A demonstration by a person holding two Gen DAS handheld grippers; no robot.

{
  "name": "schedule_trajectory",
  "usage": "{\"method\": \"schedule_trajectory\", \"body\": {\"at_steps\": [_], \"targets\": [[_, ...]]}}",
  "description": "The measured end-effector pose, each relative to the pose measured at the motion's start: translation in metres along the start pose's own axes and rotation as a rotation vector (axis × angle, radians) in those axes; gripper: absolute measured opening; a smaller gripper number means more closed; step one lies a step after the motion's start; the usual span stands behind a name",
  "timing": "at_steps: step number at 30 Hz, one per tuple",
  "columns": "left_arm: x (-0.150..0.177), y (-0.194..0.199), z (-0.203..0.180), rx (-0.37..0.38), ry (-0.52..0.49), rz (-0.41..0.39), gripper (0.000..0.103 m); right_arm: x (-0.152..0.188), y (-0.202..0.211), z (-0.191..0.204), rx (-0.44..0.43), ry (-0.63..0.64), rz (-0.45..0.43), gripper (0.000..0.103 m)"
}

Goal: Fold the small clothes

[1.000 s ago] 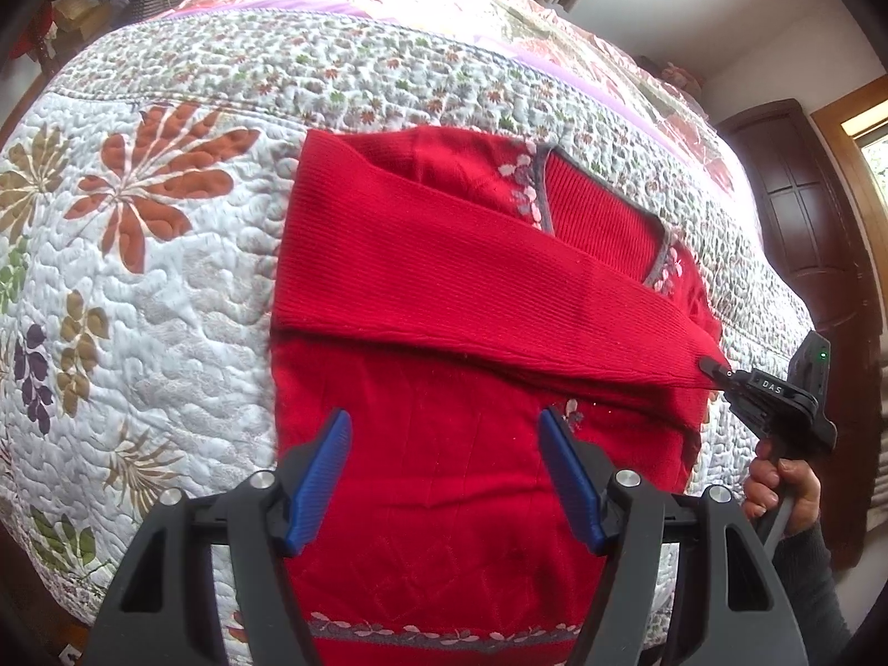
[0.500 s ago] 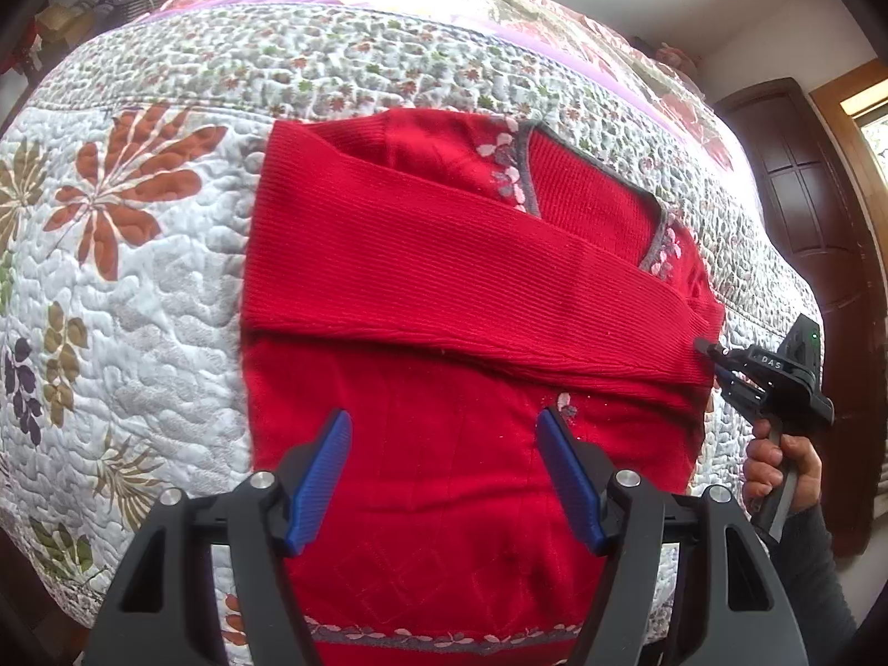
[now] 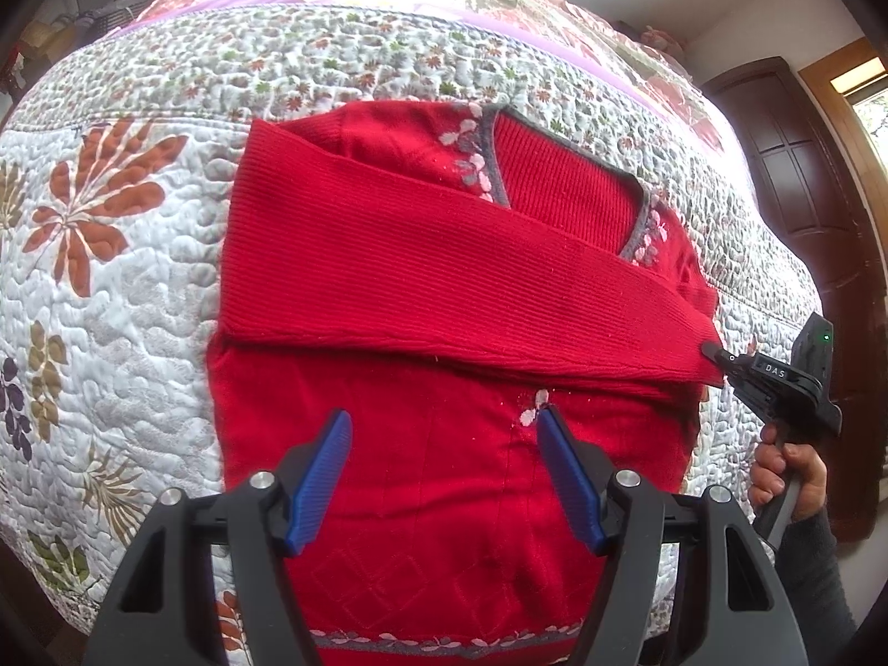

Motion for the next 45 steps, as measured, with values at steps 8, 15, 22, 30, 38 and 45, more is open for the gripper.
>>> {"method": "schedule_trajectory", "body": {"at_steps": [8,15,22,30,38,45], "targets": [[0.003,-0.003,0.000,0.000,0.001,0.003,0.070,0.002,-0.004,-0.009,0.058,0.007,-0.007,0.002],[0.002,-0.004,-0.001,-0.007,-0.010,-0.004,0.070,0.004,-0.008,-0.008,0.088,0.036,0.003,0.003],[0.003,0.000,-0.006,-0.055,-0.083,-0.035,0.071,0.005,0.038,0.005,0.105,0.052,-0.095,0.014],[0.019,0.000,-0.005,-0.072,-0.107,-0.016,0.074,0.010,-0.005,0.002,0.163,0.080,-0.034,0.001],[0.045,0.020,0.003,-0.122,-0.128,-0.007,0.083,0.041,0.057,-0.010,0.125,-0.009,-0.103,0.033],[0.137,0.016,0.064,0.122,0.039,0.107,0.088,0.145,0.081,-0.044,0.091,-0.062,0.041,0.068]]}}
Point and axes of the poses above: each gripper's, at about its wrist camera, not at the fingertips, and y roughly against the way its jaws point, z to its left, x to its underside, the point moved 5 cm from there along -y, roughly the way its jaws point, and after that the axes turned 7 degrees about -y, right-handed, at the moved point
